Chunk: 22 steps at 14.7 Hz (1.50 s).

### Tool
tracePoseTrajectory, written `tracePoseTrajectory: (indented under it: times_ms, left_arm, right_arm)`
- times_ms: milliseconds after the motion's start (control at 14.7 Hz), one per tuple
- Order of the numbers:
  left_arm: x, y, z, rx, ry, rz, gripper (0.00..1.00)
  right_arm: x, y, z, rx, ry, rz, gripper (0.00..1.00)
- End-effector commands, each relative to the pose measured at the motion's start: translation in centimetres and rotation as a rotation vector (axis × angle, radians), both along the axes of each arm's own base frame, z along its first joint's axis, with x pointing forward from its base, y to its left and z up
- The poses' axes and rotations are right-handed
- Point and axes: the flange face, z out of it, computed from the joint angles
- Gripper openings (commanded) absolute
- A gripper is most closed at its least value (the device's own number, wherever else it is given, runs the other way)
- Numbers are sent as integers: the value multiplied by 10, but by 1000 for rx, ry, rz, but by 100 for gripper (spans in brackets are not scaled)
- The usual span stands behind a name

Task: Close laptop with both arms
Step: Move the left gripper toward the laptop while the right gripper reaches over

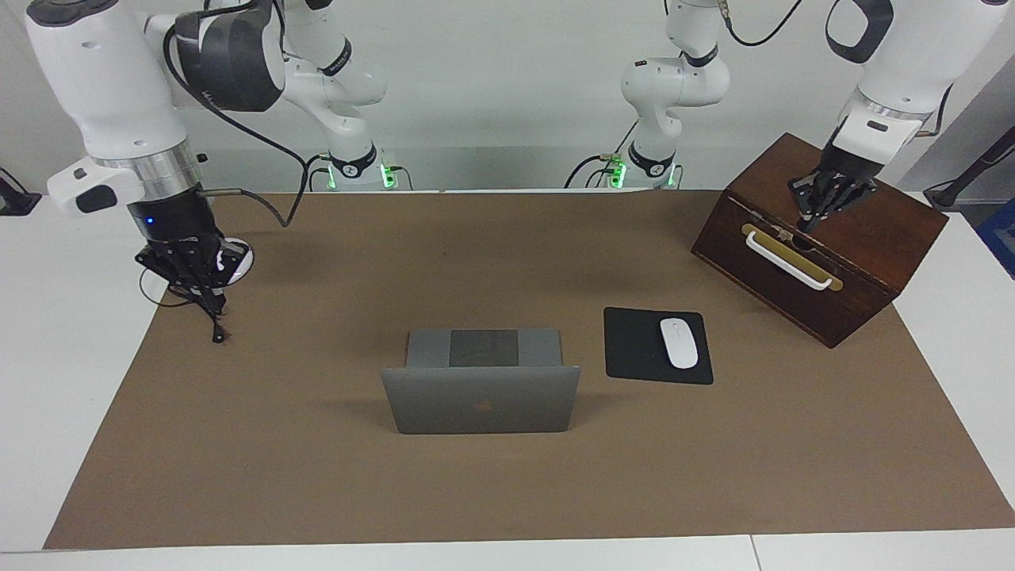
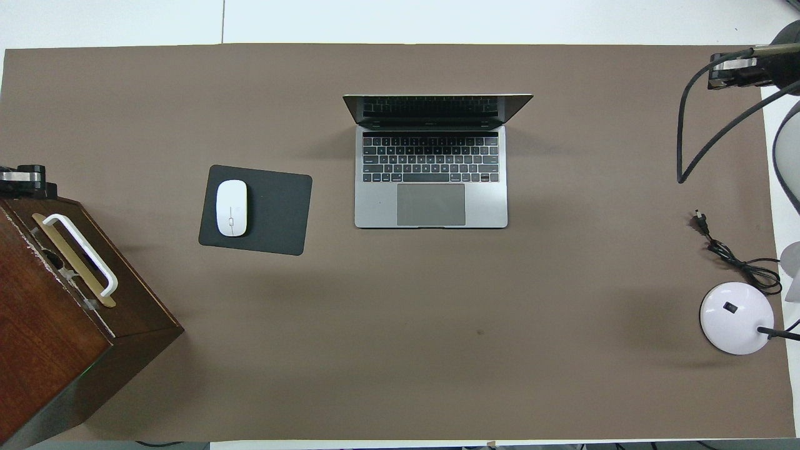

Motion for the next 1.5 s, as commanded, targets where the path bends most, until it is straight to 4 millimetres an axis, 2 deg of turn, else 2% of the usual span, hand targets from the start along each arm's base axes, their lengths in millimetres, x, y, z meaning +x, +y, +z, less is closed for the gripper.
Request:
tracePoseTrajectory:
  times_ms: [0,341,478,683,751,819,887,956,1024,1160,1433]
  left_arm:
    - [-1,-10,-6,-3,-55,-22,0]
    - [7,-34,-9,-4,-132,-73,0]
    - [5,-50,-15,-4,-125,-109,0]
    - [-5,-73,-38,-38,-187,-142,0]
    - [-7,-81,-49,-55,-212,-149,0]
    - [-9,-93,-57,-61,-228,-165,0]
    - [-11,-103,-63,-64,-244,-183,0]
    - [-12,-112,-70,-67,-259,-197,0]
    - [-15,-122,-80,-69,-274,-214,0]
    - [-23,-145,-102,-78,-320,-253,0]
    - [-47,-183,-151,-98,-424,-323,0]
  right_arm:
    - [4,-2,2,-20,-12,29,0]
    - [11,-1,4,-19,-44,27,0]
    - [20,9,-3,-15,-60,31,0]
    - [46,14,-25,-4,-128,24,0]
    - [52,34,-32,0,-148,46,0]
    - [59,46,-39,-6,-178,52,0]
    - [67,50,-47,-21,-214,38,0]
    - [73,65,-55,-30,-247,30,0]
    - [76,90,-62,-33,-269,31,0]
    - [78,125,-74,-50,-300,-17,0]
    - [79,160,-90,-5,-328,-127,0]
